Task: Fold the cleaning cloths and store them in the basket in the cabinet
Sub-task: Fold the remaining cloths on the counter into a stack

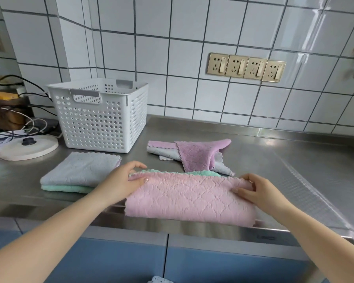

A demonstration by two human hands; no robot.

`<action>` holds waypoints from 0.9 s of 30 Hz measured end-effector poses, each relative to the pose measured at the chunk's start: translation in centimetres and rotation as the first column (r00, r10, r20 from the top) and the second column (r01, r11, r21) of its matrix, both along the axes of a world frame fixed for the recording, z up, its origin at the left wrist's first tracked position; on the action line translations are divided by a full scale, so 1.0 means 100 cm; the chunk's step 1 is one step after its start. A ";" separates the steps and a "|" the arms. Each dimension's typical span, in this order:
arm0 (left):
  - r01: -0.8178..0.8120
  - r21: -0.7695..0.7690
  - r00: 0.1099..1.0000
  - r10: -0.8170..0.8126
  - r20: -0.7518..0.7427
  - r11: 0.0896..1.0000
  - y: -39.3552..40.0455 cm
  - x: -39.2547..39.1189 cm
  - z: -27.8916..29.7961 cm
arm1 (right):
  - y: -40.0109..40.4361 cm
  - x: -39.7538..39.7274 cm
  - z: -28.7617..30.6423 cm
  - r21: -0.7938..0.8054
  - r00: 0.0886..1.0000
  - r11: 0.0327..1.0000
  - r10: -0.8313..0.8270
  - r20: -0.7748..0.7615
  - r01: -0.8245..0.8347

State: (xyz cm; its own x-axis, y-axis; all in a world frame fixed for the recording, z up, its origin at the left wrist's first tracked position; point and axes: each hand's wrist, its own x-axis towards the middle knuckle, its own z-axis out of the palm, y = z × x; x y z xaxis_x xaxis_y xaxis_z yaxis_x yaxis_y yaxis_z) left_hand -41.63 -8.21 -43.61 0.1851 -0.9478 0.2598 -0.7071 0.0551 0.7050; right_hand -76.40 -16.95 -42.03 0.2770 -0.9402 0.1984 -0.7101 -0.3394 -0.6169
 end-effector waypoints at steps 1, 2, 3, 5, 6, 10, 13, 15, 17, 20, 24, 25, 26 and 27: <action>-0.020 0.009 1.000 0.020 0.013 1.000 -0.009 0.000 0.000 | -0.006 0.004 -0.001 0.006 1.000 1.000 -0.017 0.000 0.017; -0.031 0.017 0.999 0.031 0.026 0.999 -0.016 0.000 0.001 | -0.012 0.007 -0.002 0.014 1.000 0.999 -0.030 -0.008 0.030; -0.035 0.028 0.999 0.034 0.036 0.999 -0.022 0.000 0.002 | -0.017 0.010 -0.002 0.019 0.999 0.999 -0.042 -0.019 0.042; -0.043 0.066 0.998 0.040 0.048 0.997 -0.035 0.000 0.003 | -0.030 0.014 -0.004 0.032 0.998 0.998 -0.058 -0.028 0.059; -0.059 0.083 0.997 0.054 0.060 0.995 -0.042 0.000 0.003 | -0.036 0.016 -0.004 0.038 0.998 0.997 -0.060 -0.028 0.061; -0.123 0.122 0.984 0.105 0.144 0.985 -0.061 0.007 -0.004 | -0.054 0.020 -0.007 0.080 0.997 0.995 -0.061 -0.040 0.064; -0.144 0.149 0.967 0.107 0.232 0.978 -0.070 0.010 -0.008 | -0.064 0.022 -0.011 0.128 0.997 0.990 -0.060 -0.055 0.066; -0.146 0.160 0.960 0.101 0.261 0.976 -0.074 0.011 -0.009 | -0.069 0.022 -0.015 0.143 0.996 0.988 -0.054 -0.075 0.064; -0.149 0.165 0.949 0.094 0.301 0.975 -0.077 0.011 -0.010 | -0.072 0.022 -0.016 0.163 0.995 0.984 -0.057 -0.076 0.069; -0.137 0.213 0.934 0.054 0.354 0.967 -0.079 0.012 -0.006 | -0.076 0.022 -0.014 0.212 0.996 0.975 -0.060 -0.062 0.072; -0.163 0.101 0.859 0.091 0.504 0.981 -0.072 0.004 0.017 | -0.072 0.024 0.001 -0.015 0.968 0.988 -0.151 -0.203 0.151; -0.161 0.052 0.824 0.105 0.557 0.986 -0.069 -0.003 0.023 | -0.067 0.029 0.005 -0.107 0.963 0.985 -0.157 -0.221 0.136; -0.139 0.026 0.802 0.098 0.590 0.990 -0.065 -0.011 0.028 | -0.058 0.038 0.010 -0.179 0.966 0.979 -0.134 -0.221 0.095; -0.103 0.024 0.793 0.068 0.605 0.994 -0.062 -0.022 0.030 | -0.047 0.050 0.014 -0.222 0.972 0.974 -0.084 -0.220 0.034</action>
